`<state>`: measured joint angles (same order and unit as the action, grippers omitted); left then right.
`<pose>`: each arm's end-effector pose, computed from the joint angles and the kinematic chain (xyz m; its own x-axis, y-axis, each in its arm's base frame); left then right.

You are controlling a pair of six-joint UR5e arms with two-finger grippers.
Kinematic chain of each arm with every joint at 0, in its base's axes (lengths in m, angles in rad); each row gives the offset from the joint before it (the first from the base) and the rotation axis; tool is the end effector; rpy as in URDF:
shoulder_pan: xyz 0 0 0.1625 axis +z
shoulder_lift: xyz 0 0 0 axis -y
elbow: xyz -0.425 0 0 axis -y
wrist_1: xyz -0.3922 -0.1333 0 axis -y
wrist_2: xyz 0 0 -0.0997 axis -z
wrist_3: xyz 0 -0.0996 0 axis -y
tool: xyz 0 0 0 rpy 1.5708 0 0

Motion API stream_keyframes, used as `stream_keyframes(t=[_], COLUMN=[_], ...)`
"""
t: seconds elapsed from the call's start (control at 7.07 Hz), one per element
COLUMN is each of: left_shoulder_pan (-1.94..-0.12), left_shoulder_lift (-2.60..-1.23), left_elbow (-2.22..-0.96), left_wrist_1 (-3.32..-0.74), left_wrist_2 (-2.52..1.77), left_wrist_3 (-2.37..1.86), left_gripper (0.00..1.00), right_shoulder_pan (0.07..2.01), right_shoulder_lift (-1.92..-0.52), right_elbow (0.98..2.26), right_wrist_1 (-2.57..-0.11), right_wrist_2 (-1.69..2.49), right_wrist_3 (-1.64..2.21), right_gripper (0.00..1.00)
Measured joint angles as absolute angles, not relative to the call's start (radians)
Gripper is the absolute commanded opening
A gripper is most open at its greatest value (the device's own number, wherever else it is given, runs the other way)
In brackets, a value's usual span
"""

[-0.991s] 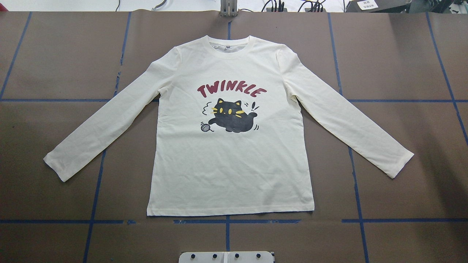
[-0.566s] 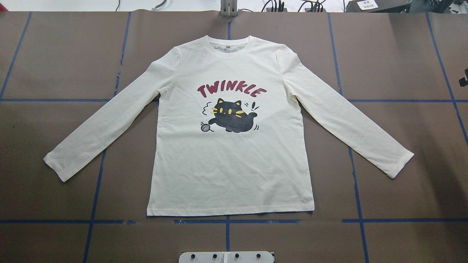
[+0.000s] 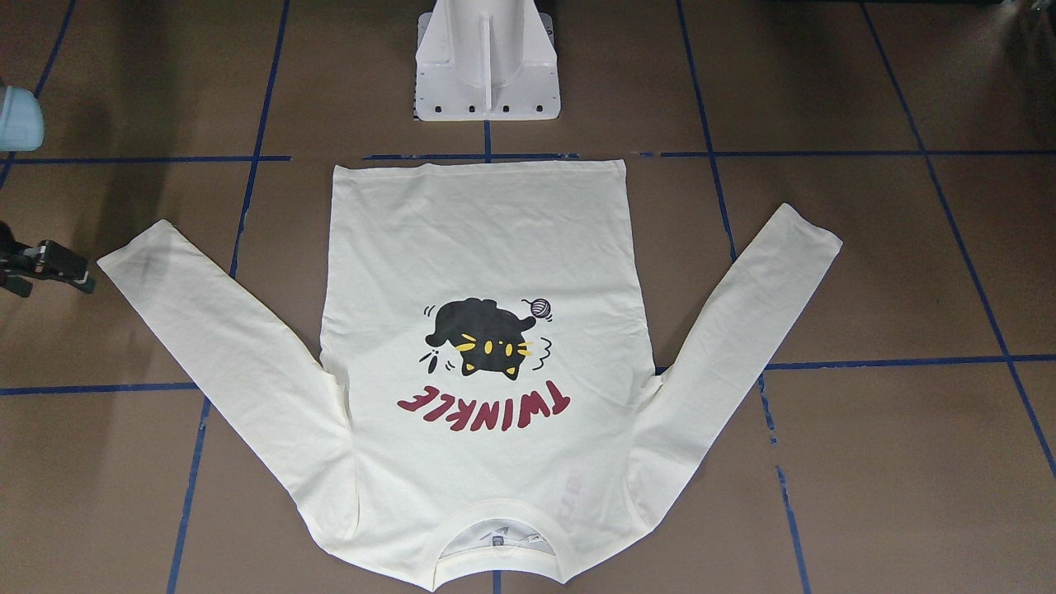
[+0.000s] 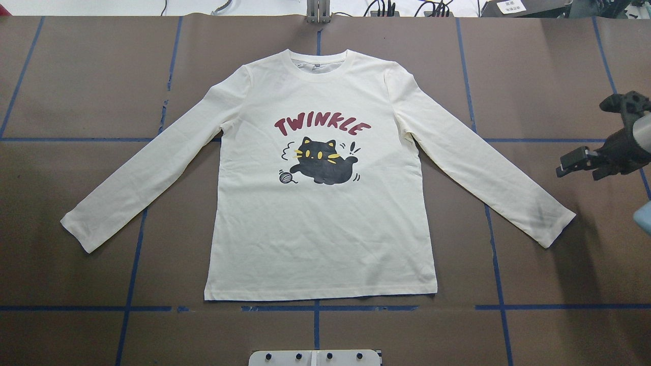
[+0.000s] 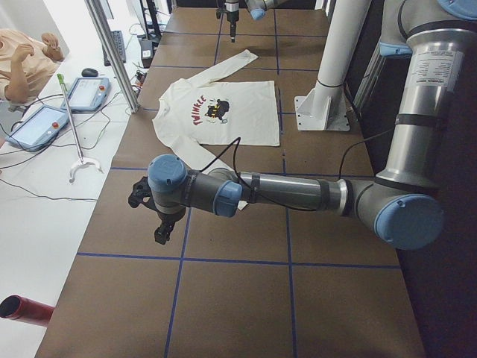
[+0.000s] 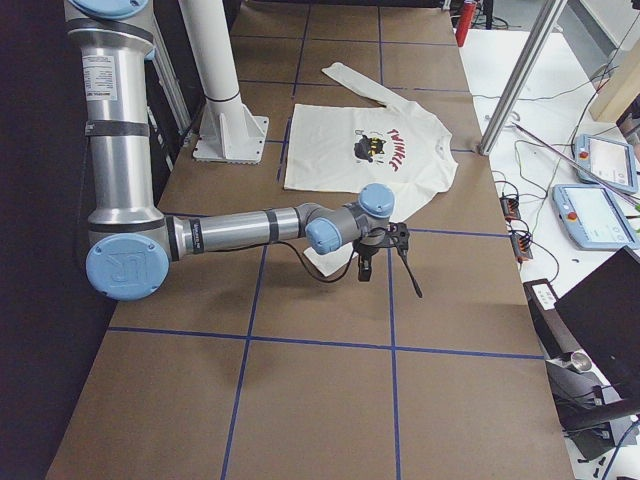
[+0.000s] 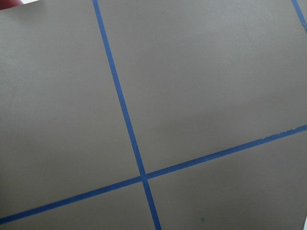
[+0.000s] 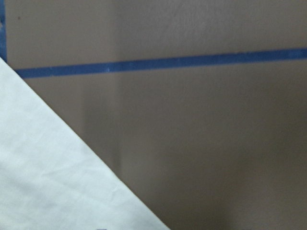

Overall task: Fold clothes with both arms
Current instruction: 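Move the right gripper to the cuff of the sleeve nearest it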

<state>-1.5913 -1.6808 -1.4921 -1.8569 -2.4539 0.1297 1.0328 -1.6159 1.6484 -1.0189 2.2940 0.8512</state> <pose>-0.0677 -0.5518 0.6016 0.6367 0.3490 -0.6876 -0.0634 0.9124 0.4044 -0.1969 -0.4615 0.5816 0.6224 0.0788 0.7787 -0.0618 0.9968 -0.0515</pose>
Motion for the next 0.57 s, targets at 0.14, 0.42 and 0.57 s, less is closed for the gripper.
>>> stream_keyframes(t=[0.14,0.42,0.57], left_shoulder_pan=[-1.590,-1.589,-1.588], left_shoulder_lift=[-1.665,-1.654,-1.654], left_elbow=[-1.461,-1.434,-1.432], left_wrist_1=[-1.951,-2.019,-2.027], left_wrist_2=[-2.475,-2.492,-2.494], left_wrist_3=[0.127,0.114,0.099], left_gripper=[1.00,1.00,1.00], right_shoulder_pan=[0.976,0.927,0.915], right_shoulder_lift=[-1.664,-1.720,-1.736], right_elbow=[1.648,1.648,1.648], right_wrist_1=[-0.903,-0.824,-0.816], right_wrist_2=[2.256,2.211,2.201], right_wrist_3=[0.978,1.057,1.065], right_gripper=[0.72,0.72,0.63])
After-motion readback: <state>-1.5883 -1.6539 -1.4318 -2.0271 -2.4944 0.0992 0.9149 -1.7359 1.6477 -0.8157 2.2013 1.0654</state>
